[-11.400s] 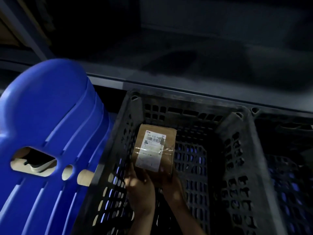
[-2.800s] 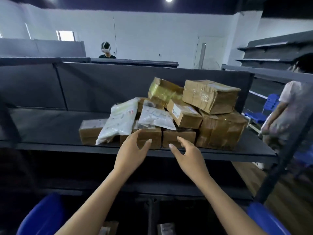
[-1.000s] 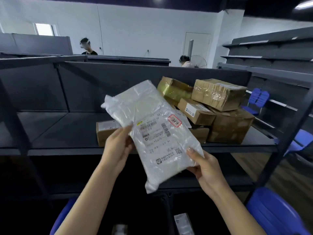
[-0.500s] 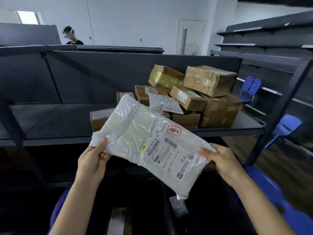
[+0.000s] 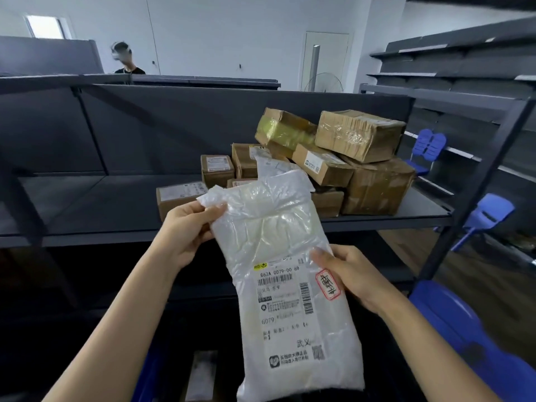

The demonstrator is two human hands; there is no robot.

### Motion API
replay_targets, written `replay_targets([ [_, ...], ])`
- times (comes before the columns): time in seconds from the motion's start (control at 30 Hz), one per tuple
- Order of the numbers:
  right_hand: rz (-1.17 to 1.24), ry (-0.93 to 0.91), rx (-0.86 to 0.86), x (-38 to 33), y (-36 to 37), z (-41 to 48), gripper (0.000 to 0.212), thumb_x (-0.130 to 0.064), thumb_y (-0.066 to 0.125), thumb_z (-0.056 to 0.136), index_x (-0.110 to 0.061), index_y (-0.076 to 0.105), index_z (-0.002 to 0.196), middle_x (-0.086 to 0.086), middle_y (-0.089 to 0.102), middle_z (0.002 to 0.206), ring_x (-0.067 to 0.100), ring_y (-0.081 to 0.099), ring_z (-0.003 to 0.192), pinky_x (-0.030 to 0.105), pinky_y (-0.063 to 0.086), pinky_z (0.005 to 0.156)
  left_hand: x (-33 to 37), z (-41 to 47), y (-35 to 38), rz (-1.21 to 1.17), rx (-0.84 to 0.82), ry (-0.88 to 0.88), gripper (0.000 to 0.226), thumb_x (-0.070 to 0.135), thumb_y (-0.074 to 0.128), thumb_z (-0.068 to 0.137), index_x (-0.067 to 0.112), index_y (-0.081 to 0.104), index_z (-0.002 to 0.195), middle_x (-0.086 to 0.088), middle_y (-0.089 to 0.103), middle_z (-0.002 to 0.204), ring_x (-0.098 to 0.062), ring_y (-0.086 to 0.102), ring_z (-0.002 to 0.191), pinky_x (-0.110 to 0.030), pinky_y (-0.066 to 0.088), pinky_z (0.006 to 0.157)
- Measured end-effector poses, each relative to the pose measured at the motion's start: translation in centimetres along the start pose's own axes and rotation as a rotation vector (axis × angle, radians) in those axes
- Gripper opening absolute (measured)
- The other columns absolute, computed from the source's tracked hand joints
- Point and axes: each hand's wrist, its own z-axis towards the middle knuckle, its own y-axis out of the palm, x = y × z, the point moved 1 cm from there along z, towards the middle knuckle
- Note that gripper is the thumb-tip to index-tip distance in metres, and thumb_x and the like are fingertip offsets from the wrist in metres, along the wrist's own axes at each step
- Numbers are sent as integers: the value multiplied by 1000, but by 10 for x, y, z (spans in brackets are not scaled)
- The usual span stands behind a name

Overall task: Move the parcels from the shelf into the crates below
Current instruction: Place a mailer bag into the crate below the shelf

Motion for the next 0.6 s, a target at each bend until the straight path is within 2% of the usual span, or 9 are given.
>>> replay_targets([
  [0.1,24,-17,60,0,2,0,35,-53,74,66,-23,76,83,8,76,89,25,74,79,26,57,62,-1,1,-1,23,15,12,12,9,72,77,6,72,88,-5,77,80,-14,73,69,-21,56,55],
  [0.23,50,-13,127,6,-1,1,31,-47,74,66,-19,76,80,11,76,86,26,74,75,26,56,58,-7,-1,6,-10,9,65,17,14,69,82,6,72,96,-6,77,88,-15,73,76,-22,58,61],
  [0.3,78,-32,185,8,-7,2,33,-47,75,65,-17,76,80,12,76,86,27,74,77,27,57,59,-21,-7,13,-8,-86,13,34,30,70,77,7,70,103,-9,76,96,-18,73,83,-24,58,65],
  [0.37,110,-49,243,12,-15,2,37,-48,75,64,-16,76,81,12,76,87,29,74,78,28,57,59,-48,-18,22,115,-258,-107,49,41,73,66,10,70,104,-10,75,99,-21,73,87,-27,59,69],
  [0.43,117,-45,251,19,-25,2,38,-50,76,63,-16,76,80,12,76,87,28,74,79,28,57,59,-77,-31,34,217,-380,-189,45,33,77,65,10,72,103,-11,74,103,-23,72,92,-29,59,72],
  [0.5,109,-16,218,29,-35,1,42,-55,77,61,-19,76,83,9,76,89,27,74,81,26,57,61,-98,-35,45,215,-340,-198,36,22,76,68,7,72,100,-14,74,102,-24,72,91,-30,59,70],
  [0.6,135,46,93,55,-59,-6,55,-67,77,57,-27,75,95,5,75,100,23,72,92,26,57,70,-114,-29,62,175,-226,-173,42,20,76,66,1,69,103,-15,75,97,-25,73,86,-29,59,65],
])
